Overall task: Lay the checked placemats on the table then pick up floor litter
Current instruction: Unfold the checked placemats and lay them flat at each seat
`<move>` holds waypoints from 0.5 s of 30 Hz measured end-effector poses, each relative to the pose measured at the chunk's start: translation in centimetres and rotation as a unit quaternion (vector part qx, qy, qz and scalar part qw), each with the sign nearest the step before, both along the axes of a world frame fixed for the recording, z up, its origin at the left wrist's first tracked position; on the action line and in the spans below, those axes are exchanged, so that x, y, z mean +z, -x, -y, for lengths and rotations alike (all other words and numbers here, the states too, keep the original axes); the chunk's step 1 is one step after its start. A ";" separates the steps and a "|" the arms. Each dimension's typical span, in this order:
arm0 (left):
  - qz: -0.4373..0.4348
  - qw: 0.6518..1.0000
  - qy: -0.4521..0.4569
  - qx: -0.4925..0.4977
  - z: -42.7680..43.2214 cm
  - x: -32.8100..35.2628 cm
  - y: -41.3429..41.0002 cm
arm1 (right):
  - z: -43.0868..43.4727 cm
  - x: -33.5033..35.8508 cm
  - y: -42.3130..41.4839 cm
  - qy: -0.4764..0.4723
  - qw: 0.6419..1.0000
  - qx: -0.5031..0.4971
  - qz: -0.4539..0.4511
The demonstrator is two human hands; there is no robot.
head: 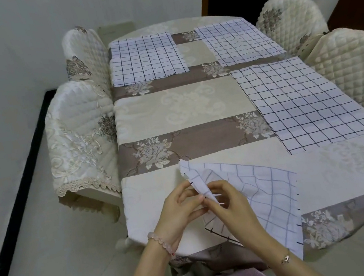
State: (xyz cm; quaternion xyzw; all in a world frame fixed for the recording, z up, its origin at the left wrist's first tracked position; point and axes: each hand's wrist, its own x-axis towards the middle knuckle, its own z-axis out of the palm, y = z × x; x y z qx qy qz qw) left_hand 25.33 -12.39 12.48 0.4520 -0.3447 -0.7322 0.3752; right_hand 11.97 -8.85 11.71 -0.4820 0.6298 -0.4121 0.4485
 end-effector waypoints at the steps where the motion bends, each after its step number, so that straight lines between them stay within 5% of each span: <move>1: 0.016 1.000 -0.002 0.017 0.1 -0.1 0.2 | 0.0 -0.1 0.1 -0.001 1.000 0.002 -0.001; 8: 0.059 0.998 -0.012 0.035 0.3 -0.2 0.0 | 0.0 -0.2 0.8 0.010 1.000 0.007 0.004; 15: 0.110 0.988 -0.029 0.100 2.5 -0.8 -4.3 | 1.7 0.5 5.7 -0.019 0.979 -0.146 0.138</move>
